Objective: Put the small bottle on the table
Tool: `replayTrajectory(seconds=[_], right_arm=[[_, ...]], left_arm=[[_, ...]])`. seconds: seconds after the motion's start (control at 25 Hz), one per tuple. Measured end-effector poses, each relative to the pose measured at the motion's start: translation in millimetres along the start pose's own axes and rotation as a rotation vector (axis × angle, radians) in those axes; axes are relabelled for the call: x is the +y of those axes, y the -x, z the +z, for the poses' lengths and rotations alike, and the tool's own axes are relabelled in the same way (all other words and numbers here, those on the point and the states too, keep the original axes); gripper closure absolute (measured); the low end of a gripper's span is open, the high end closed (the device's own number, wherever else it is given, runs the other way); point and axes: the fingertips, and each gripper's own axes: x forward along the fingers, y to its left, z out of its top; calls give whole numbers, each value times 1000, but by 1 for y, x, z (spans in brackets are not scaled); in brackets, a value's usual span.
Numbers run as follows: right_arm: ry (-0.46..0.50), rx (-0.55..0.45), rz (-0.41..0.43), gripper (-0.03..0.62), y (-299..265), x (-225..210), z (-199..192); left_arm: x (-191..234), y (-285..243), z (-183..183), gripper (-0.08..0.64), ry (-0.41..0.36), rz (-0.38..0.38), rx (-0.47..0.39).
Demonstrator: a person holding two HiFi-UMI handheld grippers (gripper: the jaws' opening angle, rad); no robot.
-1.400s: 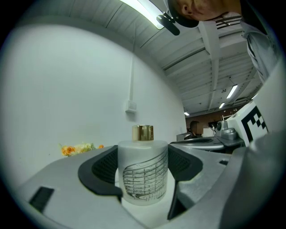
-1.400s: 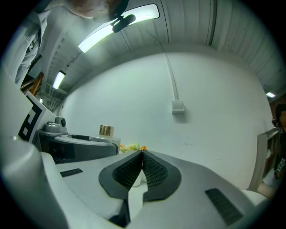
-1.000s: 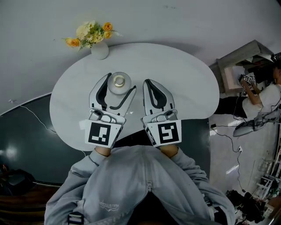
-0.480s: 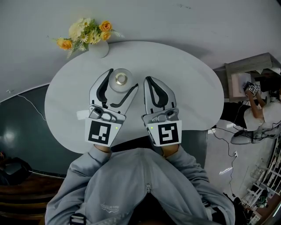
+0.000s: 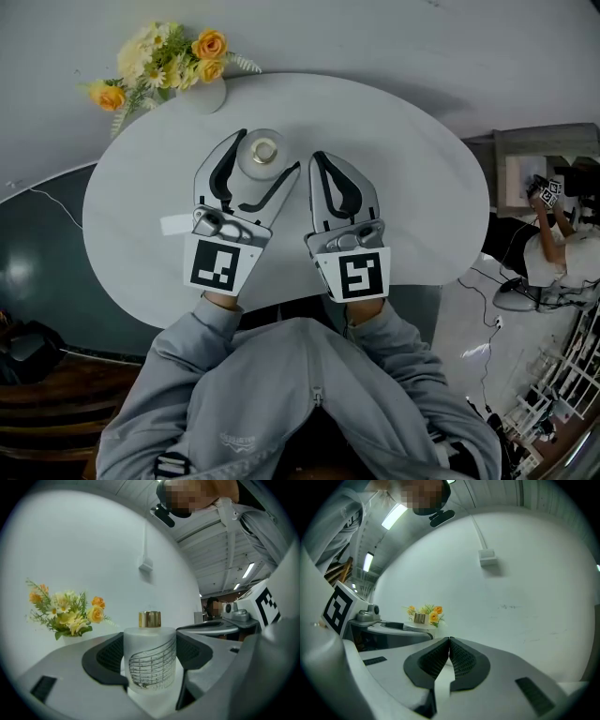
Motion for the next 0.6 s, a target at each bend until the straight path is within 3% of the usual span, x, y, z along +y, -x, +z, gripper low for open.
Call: replayTrajectory(seconds=[0.6], right_arm=[[-22,69,0,565,-41,-19,-66]], left_arm=[[21,-42,-70,229,23,9,60]])
